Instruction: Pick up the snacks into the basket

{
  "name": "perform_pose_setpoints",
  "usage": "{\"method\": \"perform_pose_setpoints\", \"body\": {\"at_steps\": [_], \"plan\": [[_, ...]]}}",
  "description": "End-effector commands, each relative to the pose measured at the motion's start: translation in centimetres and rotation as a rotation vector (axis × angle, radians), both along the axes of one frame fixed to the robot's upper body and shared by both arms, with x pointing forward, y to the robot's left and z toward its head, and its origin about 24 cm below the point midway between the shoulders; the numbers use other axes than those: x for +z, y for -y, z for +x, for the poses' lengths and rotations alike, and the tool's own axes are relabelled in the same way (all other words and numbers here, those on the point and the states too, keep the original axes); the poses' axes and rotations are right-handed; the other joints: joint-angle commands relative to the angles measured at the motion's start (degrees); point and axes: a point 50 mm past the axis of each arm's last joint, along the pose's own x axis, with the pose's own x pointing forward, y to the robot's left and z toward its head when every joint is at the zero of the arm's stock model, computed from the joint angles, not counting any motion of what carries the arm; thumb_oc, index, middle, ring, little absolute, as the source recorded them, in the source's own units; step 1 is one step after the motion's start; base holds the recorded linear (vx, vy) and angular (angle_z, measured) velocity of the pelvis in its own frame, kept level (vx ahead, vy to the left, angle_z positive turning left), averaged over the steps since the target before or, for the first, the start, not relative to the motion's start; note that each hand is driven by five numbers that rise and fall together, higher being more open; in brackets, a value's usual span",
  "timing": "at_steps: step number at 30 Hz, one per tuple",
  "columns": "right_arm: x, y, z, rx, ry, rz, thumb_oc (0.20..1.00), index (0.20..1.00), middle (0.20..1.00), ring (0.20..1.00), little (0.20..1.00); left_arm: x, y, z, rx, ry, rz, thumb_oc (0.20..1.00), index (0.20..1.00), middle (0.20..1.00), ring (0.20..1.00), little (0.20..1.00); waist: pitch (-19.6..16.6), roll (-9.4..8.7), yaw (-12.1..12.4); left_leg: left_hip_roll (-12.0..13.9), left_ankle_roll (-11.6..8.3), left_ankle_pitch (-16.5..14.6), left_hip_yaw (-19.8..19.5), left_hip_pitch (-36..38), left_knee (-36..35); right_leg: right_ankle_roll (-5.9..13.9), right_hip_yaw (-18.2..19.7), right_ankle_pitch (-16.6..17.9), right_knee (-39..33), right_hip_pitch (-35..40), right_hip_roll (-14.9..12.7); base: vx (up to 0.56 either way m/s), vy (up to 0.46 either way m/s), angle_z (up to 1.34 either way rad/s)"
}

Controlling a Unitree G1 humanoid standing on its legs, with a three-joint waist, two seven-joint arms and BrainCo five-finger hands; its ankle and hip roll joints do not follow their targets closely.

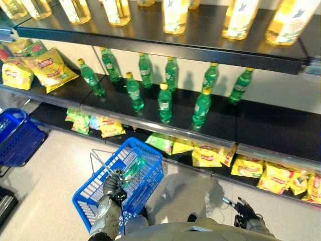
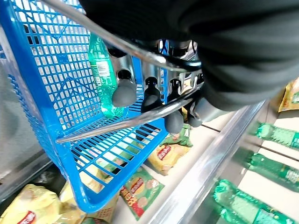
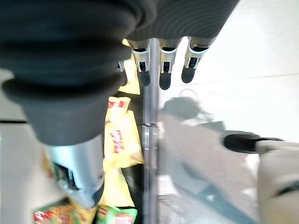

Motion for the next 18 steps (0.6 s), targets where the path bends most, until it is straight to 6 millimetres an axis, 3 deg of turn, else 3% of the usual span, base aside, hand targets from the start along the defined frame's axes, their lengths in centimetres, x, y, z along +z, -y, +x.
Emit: {"method": "perform_pose_setpoints", "body": {"at_steps": [1, 2, 3, 4, 6, 7, 8, 10, 11, 12, 15, 17, 18], "plan": [[0.0, 1.1, -1.3, -0.007, -0.046, -0.049, 1.0, 1.0, 1.0, 1.0, 1.0, 6.4, -2.5, 5.5, 0.062, 0.381, 0.114, 0.2, 0.2, 0.2, 0.2, 0.2, -1.53, 1.31, -0.96, 6.62, -1.37, 6.83, -2.63, -0.27, -3.68, 8.42, 4.89, 3.58, -2.53, -0.15, -2.13, 0.17, 0.415, 0.37], [0.0, 1.2, -1.3, -0.006, -0.042, -0.051, 1.0, 1.0, 1.0, 1.0, 1.0, 6.4, -2.6, 5.5, 0.067, 0.38, 0.113, 0.2, 0.2, 0.2, 0.2, 0.2, -1.21, 1.95, -1.27, 8.48, -2.37, 9.28, -3.07, 0.06, -4.45, 8.36, 5.15, 2.82, -0.85, -0.41, -2.34, 0.08, 0.226, 0.21], [0.0, 1.2, -1.3, -0.006, -0.042, -0.051, 1.0, 1.0, 1.0, 1.0, 1.0, 6.4, -2.6, 5.5, 0.067, 0.38, 0.113, 0.2, 0.2, 0.2, 0.2, 0.2, -1.2, 1.96, -1.27, 8.5, -2.38, 9.28, -3.08, 0.07, -4.45, 8.35, 5.14, 2.8, -0.82, -0.41, -2.33, 0.11, 0.397, 0.1], [0.1, 1.3, -1.3, -0.016, -0.028, -0.046, 1.0, 1.0, 1.0, 1.0, 1.0, 6.6, -2.7, 5.6, 0.063, 0.388, 0.12, 0.2, 0.2, 0.2, 0.2, 0.2, -0.93, 2.82, -1.6, 11.0, -3.7, 12.21, -4.63, 0.61, -4.62, 8.76, 5.81, 1.47, 2.31, -1.19, -3.56, 0.11, 0.427, -0.13], [0.1, 1.3, -1.2, -0.017, -0.019, -0.045, 1.0, 1.0, 1.0, 1.0, 1.0, 6.5, -2.7, 5.6, 0.058, 0.382, 0.121, 0.2, 0.2, 0.2, 0.2, 0.2, -0.78, 3.19, -1.59, 10.97, -4.08, 12.16, -6.21, 1.21, -4.62, 9.1, 6.28, 1.16, 3.44, -1.67, -4.13, 0.12, 0.424, -0.1], [0.2, 1.4, -0.9, -0.019, -0.008, -0.039, 1.0, 1.0, 1.0, 1.0, 1.0, 6.5, -2.7, 5.6, 0.056, 0.385, 0.119, 0.2, 0.2, 0.2, 0.2, 0.2, -0.73, 3.81, -1.17, 8.83, -3.74, 7.96, -10.25, 1.63, -4.31, 10.12, 8.05, 1.15, 4.76, -1.9, -5.73, 0.14, 0.419, 0.05], [0.3, 1.4, -0.7, -0.021, -0.002, -0.036, 1.0, 1.0, 1.0, 1.0, 1.0, 6.6, -2.7, 5.7, 0.052, 0.392, 0.116, 0.2, 0.2, 0.2, 0.2, 0.2, -0.5, 3.6, -1.15, 7.25, -3.32, 5.08, -10.41, 1.64, -2.95, 10.81, 8.74, 1.49, 4.87, -1.49, -7.2, 0.18, 0.587, 0.04], [0.2, 1.4, -0.8, -0.042, -0.004, -0.025, 1.0, 1.0, 1.0, 1.0, 1.0, 6.8, -2.6, 6.1, 0.028, 0.399, 0.12, 0.2, 0.2, 0.2, 0.2, 0.2, -0.36, 2.4, -1.81, 5.69, -2.98, -2.06, -7.16, 0.78, 0.18, 12.67, 8.67, 2.73, 4.46, -0.63, -11.26, 0.11, 0.426, 0.0], [0.2, 1.4, -0.8, -0.057, 0.0, -0.023, 1.0, 1.0, 1.0, 1.0, 1.0, 6.9, -2.4, 6.3, 0.007, 0.402, 0.129, 0.2, 0.2, 0.2, 0.2, 0.2, -0.42, 1.83, -1.82, 4.44, -2.28, -4.48, -6.7, 0.66, 1.49, 13.74, 8.5, 4.47, 3.78, -0.28, -13.18, 0.09, 0.403, 0.12], [0.3, 1.4, -0.6, -0.085, 0.014, -0.022, 1.0, 1.0, 1.0, 1.0, 1.0, 7.3, -2.3, 6.6, -0.017, 0.415, 0.145, 0.2, 0.2, 0.2, 0.2, 0.2, -0.25, 1.1, -1.93, 2.83, -1.46, -6.64, -6.0, 0.15, 3.8, 14.8, 9.0, 8.92, 3.7, -0.5, -15.26, 0.07, 0.422, 0.16], [0.5, 1.5, 0.1, -0.145, 0.048, -0.011, 1.0, 1.0, 1.0, 1.0, 1.0, 8.2, -2.4, 7.1, -0.063, 0.446, 0.188, 0.2, 0.2, 0.2, 0.2, 0.2, 0.61, 0.77, -2.23, -1.3, 1.39, -9.99, -4.19, -0.41, 5.95, 14.84, 10.5, 21.63, 4.67, -3.31, -19.85, 0.04, 0.459, -0.14], [0.6, 1.4, 0.3, -0.139, 0.058, -0.01, 1.0, 1.0, 1.0, 1.0, 1.0, 8.3, -2.4, 6.9, -0.072, 0.451, 0.199, 0.2, 0.2, 0.2, 0.2, 0.2, 0.59, 1.22, -1.81, -4.41, 3.12, -10.66, -2.9, 0.8, 4.42, 14.84, 7.9, 26.69, 4.72, -4.5, -22.53, 0.05, 0.508, -0.42], [0.6, 1.5, 0.3, -0.137, 0.058, -0.013, 1.0, 1.0, 1.0, 1.0, 1.0, 8.2, -2.4, 6.7, -0.077, 0.442, 0.21, 0.2, 0.2, 0.2, 0.2, 0.2, 0.58, 1.74, -1.32, -5.75, 4.0, -10.72, -2.22, 1.63, 3.25, 14.84, 5.12, 27.55, 4.78, -4.72, -23.81, 0.04, 0.539, -0.48]]}}
